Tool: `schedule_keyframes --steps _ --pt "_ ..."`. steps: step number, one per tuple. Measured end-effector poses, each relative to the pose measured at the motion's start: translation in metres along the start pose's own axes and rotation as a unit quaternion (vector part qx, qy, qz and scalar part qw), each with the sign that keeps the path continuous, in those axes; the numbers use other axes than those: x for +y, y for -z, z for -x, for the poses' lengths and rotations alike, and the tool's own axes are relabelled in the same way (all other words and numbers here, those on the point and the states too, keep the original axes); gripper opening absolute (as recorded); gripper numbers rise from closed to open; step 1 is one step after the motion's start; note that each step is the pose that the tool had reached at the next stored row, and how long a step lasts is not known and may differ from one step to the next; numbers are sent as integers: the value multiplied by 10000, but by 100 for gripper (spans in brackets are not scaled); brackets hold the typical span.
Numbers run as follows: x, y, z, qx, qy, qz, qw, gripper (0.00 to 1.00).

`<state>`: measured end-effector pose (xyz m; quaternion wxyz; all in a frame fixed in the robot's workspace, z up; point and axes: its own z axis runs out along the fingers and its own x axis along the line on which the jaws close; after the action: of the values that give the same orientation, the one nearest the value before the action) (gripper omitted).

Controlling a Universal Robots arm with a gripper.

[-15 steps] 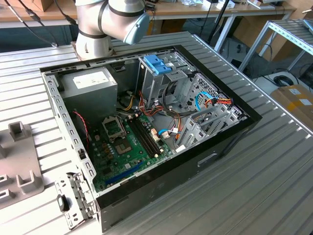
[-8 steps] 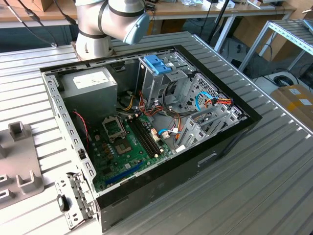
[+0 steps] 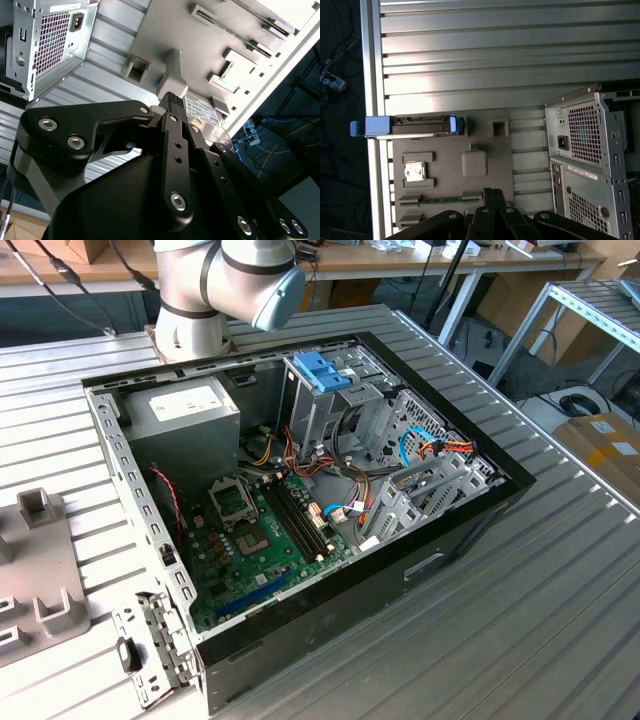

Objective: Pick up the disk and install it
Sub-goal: 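Reach for the disk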

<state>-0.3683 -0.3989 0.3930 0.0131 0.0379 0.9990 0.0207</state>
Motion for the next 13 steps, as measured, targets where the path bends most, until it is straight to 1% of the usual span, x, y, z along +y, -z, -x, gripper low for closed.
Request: schedule_keyframes --steps 13 --pt "-4 2 -50 0 0 0 10000 11"
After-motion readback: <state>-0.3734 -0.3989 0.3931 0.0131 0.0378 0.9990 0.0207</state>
